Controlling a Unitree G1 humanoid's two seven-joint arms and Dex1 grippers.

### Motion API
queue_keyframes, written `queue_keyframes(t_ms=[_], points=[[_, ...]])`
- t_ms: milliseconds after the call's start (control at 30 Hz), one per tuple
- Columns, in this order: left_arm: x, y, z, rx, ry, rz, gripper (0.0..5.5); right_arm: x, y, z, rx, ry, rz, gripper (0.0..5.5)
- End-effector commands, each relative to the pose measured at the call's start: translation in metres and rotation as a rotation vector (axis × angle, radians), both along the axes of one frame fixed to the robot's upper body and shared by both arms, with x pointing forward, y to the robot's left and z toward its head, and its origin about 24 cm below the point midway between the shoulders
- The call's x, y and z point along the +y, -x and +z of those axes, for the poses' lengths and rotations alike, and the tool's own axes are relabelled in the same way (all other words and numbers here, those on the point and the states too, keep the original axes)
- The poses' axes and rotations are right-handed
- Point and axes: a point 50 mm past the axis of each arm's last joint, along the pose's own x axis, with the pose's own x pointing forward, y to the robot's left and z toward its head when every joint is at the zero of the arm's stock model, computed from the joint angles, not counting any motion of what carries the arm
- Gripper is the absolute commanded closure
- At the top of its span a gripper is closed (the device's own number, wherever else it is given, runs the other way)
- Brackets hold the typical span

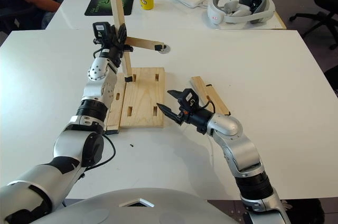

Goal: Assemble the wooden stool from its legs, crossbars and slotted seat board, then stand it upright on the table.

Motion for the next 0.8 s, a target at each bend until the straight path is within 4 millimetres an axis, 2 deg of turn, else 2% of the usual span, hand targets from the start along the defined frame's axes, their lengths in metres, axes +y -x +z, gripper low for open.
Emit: queue_keyframes(t_ms=[33,133,233,400,533,633,800], points=[[-0.001,0.001,-0.01,0.037,0.012,0.014,4.44,-0.001,0.003,0.0,0.009,0.015,0.015,2.61],[-0.006,0.0,-0.007,0.024,0.007,-0.001,4.44,0.001,0.007,-0.004,0.032,0.035,0.037,2.61],[-0.01,0.004,-0.011,0.019,-0.02,-0.024,4.44,0.0,0.007,-0.007,0.044,0.059,0.031,2.61],[-0.006,0.029,-0.035,0.02,-0.097,-0.046,4.44,-0.007,0.001,-0.007,0.04,0.097,-0.014,2.61],[0.004,0.047,-0.04,0.006,-0.114,-0.012,4.44,-0.008,0.001,-0.008,0.041,0.111,-0.02,2.61],[0.009,0.05,-0.035,-0.012,-0.104,0.021,4.44,-0.007,0.003,-0.009,0.045,0.11,-0.016,2.61],[0.003,0.033,-0.005,-0.085,-0.04,0.038,4.44,-0.005,0.004,-0.009,0.043,0.098,-0.008,2.61]])
